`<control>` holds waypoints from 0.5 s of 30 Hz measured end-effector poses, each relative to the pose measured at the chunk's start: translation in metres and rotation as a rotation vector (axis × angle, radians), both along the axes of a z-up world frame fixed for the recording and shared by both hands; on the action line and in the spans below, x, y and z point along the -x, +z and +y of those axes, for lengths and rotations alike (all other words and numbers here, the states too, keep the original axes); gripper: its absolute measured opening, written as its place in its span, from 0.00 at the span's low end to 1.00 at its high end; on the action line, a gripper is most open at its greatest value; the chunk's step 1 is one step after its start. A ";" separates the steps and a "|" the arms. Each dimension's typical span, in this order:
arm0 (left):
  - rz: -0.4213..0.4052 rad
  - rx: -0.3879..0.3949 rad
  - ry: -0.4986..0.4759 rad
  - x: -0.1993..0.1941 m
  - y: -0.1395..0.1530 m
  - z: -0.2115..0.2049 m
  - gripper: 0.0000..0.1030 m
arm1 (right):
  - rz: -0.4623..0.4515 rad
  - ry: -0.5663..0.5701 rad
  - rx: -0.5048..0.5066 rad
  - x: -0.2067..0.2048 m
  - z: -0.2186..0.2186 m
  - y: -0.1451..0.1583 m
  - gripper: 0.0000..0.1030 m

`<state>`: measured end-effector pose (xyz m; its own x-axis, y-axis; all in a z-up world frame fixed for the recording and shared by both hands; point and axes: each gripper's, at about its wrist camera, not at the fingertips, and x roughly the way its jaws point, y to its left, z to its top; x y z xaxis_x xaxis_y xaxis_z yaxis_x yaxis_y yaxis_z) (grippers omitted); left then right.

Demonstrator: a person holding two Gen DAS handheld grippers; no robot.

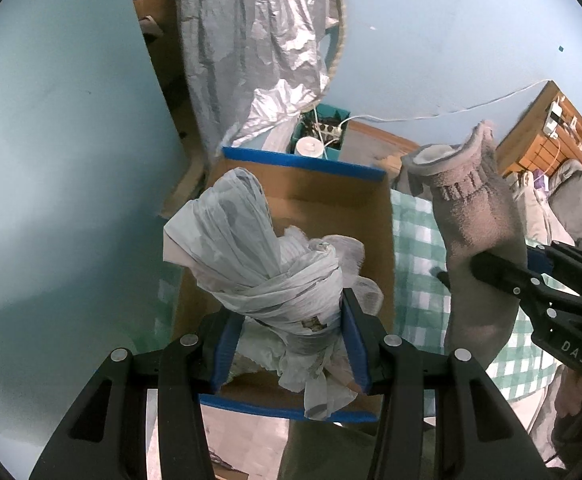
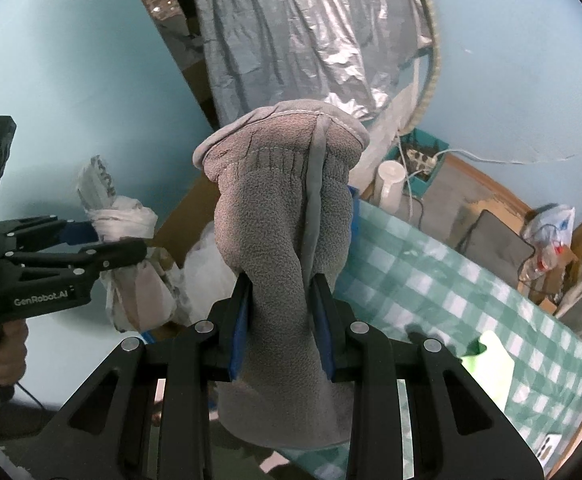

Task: Organize soft objects
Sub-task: 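Lift the bag bundle and grey sock and carry both over the cardboard box, then open the right tool dropping the grey sock while the left tool drops the bag bundle into the box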

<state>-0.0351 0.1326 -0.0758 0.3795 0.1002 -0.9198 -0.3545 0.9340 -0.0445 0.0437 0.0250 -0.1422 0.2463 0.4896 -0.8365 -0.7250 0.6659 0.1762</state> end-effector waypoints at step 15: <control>-0.006 -0.024 -0.041 -0.017 -0.007 0.034 0.47 | 0.032 0.024 0.029 -0.023 0.053 -0.012 0.28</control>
<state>-0.0179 0.1663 -0.0827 0.3894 0.1069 -0.9148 -0.3158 0.9485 -0.0236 0.0662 0.0776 -0.1541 0.2076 0.4702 -0.8578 -0.7350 0.6536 0.1804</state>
